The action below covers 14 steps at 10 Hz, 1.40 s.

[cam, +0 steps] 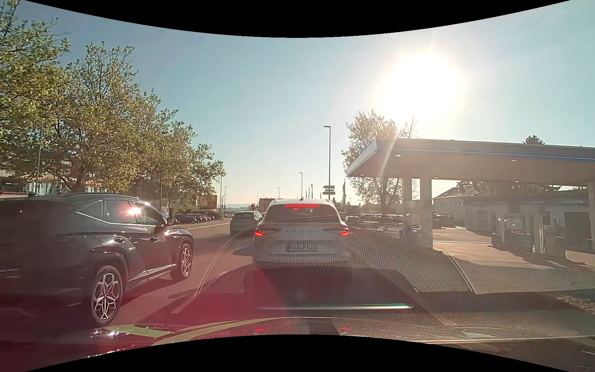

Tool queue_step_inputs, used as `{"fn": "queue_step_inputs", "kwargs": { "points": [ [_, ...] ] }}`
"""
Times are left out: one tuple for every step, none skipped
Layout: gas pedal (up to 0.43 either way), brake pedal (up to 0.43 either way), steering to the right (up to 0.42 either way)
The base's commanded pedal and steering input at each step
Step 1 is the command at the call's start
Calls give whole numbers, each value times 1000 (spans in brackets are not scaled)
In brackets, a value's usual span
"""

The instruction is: Follow the waypoints while adhering to traffic rules and regulations

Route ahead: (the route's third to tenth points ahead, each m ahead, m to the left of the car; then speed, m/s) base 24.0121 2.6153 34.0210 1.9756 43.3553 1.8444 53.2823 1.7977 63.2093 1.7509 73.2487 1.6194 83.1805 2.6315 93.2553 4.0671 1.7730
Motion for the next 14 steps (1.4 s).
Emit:
{"fn": "queue_step_inputs", "kwargs": {
  "points": [
    [0, 195, -7],
    [0, 201, -7],
    [0, 207, -7],
    [0, 207, -7],
    [0, 207, -7],
    [0, 207, -7],
    [0, 213, -7],
    [0, 213, -7],
    [0, 213, -7],
    [0, 213, -7],
    [0, 220, -7],
    [0, 220, -7],
    [0, 220, -7],
    [0, 220, -7]
  ]
}}
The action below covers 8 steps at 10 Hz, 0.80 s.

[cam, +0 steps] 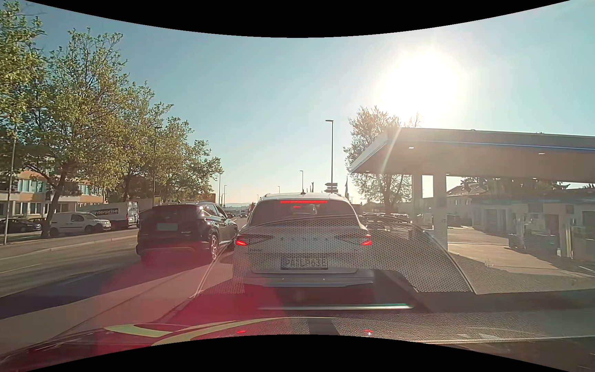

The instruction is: Follow the waypoints while adhering to traffic rules and regulations

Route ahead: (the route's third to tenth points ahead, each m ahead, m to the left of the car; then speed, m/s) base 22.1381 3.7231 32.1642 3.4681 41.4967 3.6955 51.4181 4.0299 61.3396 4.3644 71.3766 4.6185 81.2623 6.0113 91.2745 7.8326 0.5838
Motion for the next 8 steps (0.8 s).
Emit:
{"fn": "queue_step_inputs", "kwargs": {
  "points": [
    [0, 220, -7],
    [0, 220, -7],
    [0, 220, -7],
    [0, 226, -7],
    [0, 226, -7],
    [0, 226, -7],
    [0, 226, -7],
    [0, 226, -7]
  ]
}}
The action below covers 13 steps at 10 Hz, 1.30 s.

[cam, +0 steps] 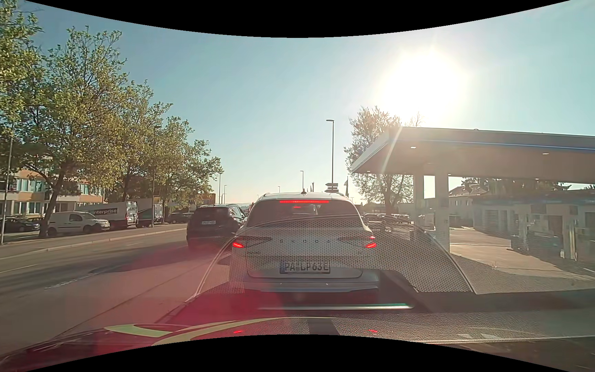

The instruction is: Follow the waypoints while adhering to traffic rules and regulations

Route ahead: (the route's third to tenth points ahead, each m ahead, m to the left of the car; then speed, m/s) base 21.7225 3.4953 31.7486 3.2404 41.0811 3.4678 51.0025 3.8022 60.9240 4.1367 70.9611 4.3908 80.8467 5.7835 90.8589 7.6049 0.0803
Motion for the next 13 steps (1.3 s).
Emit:
{"fn": "queue_step_inputs", "kwargs": {
  "points": [
    [0, 226, -7],
    [0, 226, -7],
    [0, 232, -7],
    [0, 232, -7],
    [0, 232, -7],
    [0, 232, -7],
    [0, 232, -7],
    [0, 238, -7],
    [0, 238, -7],
    [0, 238, -7],
    [0, 238, -7],
    [0, 238, -7],
    [0, 238, -7]
  ]
}}
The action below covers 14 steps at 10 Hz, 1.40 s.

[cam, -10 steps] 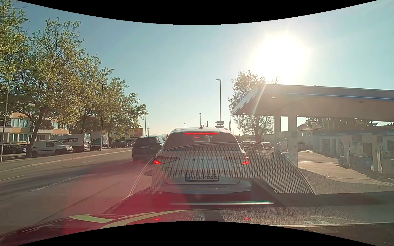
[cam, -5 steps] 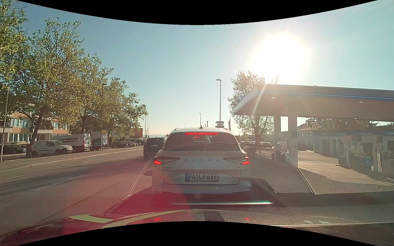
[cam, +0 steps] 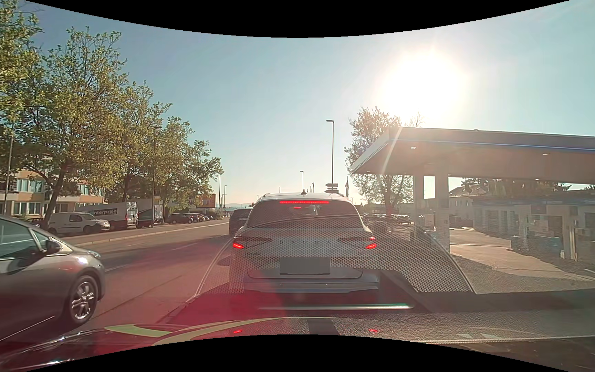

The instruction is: Follow the waypoints while adhering to traffic rules and regulations

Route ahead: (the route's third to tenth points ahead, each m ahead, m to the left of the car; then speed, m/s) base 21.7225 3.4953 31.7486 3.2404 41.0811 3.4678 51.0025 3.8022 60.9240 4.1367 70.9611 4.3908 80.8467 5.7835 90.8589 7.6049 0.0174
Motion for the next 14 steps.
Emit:
{"fn": "queue_step_inputs", "kwargs": {
  "points": [
    [0, 238, -7],
    [0, 238, -7],
    [0, 238, -7],
    [0, 238, -7],
    [0, 238, -7],
    [0, 238, -7],
    [0, 238, -7],
    [0, 244, -7],
    [0, 244, -7],
    [0, 244, -7],
    [0, 238, -7],
    [0, 238, -7],
    [0, 238, -7],
    [0, 244, -7]
  ]
}}
